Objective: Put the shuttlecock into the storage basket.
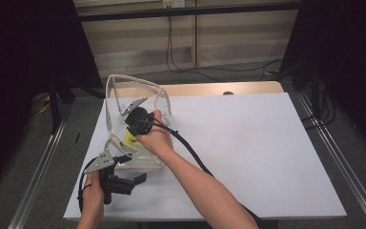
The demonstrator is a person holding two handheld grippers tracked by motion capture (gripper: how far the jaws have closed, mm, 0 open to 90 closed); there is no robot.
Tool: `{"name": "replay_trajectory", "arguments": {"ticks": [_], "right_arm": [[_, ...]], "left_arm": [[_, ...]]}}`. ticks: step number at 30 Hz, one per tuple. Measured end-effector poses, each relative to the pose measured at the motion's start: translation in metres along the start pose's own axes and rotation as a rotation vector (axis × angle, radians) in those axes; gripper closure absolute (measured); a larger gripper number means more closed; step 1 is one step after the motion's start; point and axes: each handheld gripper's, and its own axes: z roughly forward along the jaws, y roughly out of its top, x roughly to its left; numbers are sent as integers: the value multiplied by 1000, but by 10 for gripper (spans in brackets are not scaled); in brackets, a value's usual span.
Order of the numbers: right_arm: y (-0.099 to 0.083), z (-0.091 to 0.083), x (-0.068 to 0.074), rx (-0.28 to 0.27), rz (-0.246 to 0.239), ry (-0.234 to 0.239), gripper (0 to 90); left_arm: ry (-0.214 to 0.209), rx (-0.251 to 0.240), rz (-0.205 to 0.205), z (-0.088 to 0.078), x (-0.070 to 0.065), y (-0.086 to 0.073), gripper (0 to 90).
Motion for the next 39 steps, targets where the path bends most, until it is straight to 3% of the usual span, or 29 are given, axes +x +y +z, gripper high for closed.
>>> {"name": "replay_trajectory", "arguments": {"ticks": [15, 23, 31, 35, 39], "right_arm": [[-2, 5, 1, 20, 17, 4, 777], [-3, 6, 3, 44, 20, -18, 712], [-5, 4, 3, 58, 34, -24, 771], [-7, 5, 1, 79, 58, -18, 874], [-8, 5, -2, 76, 94, -8, 895]], "left_arm": [[6, -9, -1, -2, 0, 0, 29], [15, -16, -4, -3, 0, 1, 29], [15, -17, 1, -3, 0, 1, 28], [20, -20, 0, -4, 0, 1, 28], [22, -20, 0, -4, 0, 1, 27]]}}
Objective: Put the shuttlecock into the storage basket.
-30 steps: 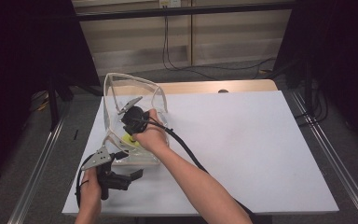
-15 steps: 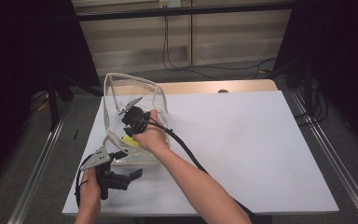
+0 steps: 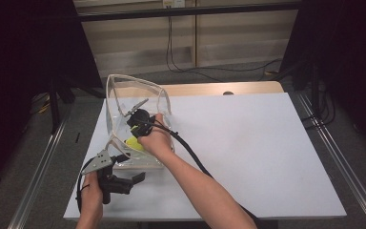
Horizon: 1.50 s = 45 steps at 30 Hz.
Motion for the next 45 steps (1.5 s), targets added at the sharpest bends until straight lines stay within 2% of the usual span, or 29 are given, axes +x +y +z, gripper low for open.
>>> {"name": "replay_trajectory", "arguments": {"ticks": [5, 9, 11, 15, 17, 20, 23, 27, 28, 33, 37, 45], "right_arm": [[-1, -1, -3, -44, 49, 44, 900], [-1, 1, -1, -53, 33, 60, 895], [-2, 2, 0, -47, 37, 45, 879], [-1, 1, 1, -37, 20, 14, 774], [-1, 1, 2, -32, 23, 1, 694], [-1, -1, 1, -24, 39, -8, 637], [0, -4, -1, -23, 54, -13, 690], [-2, -3, -2, 6, 58, 9, 873], [-3, -2, -2, 10, 59, 11, 889], [-2, -1, -3, 7, 66, 17, 900], [-2, -2, -4, -52, 111, 42, 900], [-5, 3, 1, -121, 146, 87, 900]], "left_arm": [[-2, 0, 2, 0, 0, 0, 27], [-1, -1, 4, 0, 0, 0, 27], [-2, -4, 5, -1, 0, 1, 27], [2, -6, 1, -1, 0, 1, 26], [0, -6, 4, -1, 0, 1, 26], [3, -12, 0, -2, -1, 1, 26], [0, -6, 6, -2, 0, 1, 26], [0, -6, 5, -1, -1, 1, 26], [3, -4, 4, -1, -1, 1, 26], [3, -5, 8, -2, 0, 1, 26], [6, -9, 7, -2, -1, 2, 26], [7, -11, 7, -3, 0, 2, 26]]}}
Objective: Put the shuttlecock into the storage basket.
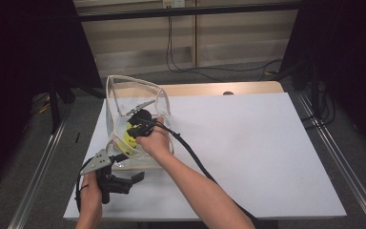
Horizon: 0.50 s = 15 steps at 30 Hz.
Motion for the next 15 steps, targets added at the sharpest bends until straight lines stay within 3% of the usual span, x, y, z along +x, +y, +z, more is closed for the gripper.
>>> {"name": "replay_trajectory", "arguments": {"ticks": [6, 13, 15], "right_arm": [[2, -1, 0, -70, 38, 47, 900], [-3, 8, 4, -10, -12, 28, 867], [-3, 11, 6, 25, -27, 28, 721]], "left_arm": [[1, -2, -2, 0, 0, 0, 25], [3, -7, -1, -1, 0, 1, 25], [5, -8, -4, -1, 0, 0, 25]]}}
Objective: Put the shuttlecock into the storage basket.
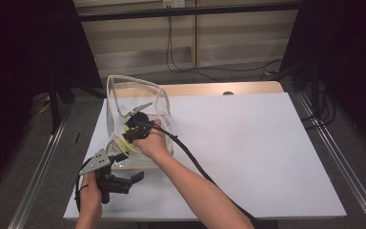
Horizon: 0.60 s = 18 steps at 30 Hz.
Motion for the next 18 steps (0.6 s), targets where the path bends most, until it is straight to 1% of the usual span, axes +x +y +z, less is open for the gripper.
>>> {"name": "replay_trajectory", "arguments": {"ticks": [1, 2, 3, 5, 7, 9, 10, 11, 12, 13, 15, 18], "right_arm": [[0, 0, 1, -4, 0, -25, 676], [1, -1, 1, -3, -12, -41, 649], [1, -2, 1, -1, -10, -39, 603], [2, -3, 1, 12, -7, -59, 508], [4, -7, -1, 21, -8, -68, 473], [6, -11, -3, 21, -15, -84, 412], [6, -12, -4, 21, -10, -88, 383], [6, -13, -5, 21, 9, -85, 370], [7, -14, -5, 17, 15, -78, 369], [7, -15, -5, 12, 13, -79, 358], [8, -16, -4, 20, 2, -77, 353], [9, -17, -3, 14, -12, -92, 326]], "left_arm": [[-1, 2, 2, 0, 0, 0, 25], [-3, 3, 5, 0, 0, 0, 25], [-1, 1, 4, 0, 0, 0, 25], [-3, -1, 1, 0, 0, 0, 25], [-1, -2, 2, 0, 0, 1, 25], [-1, -1, 3, 0, 0, 1, 25], [-3, -1, 3, 1, -1, 0, 25], [-1, 0, 3, 1, -1, 0, 25], [-6, 2, 3, 1, -1, 0, 25], [-5, 4, 6, 1, -1, 0, 25], [-6, 3, 6, 2, -1, 0, 25], [-2, 0, 6, 1, -1, 1, 25]]}}
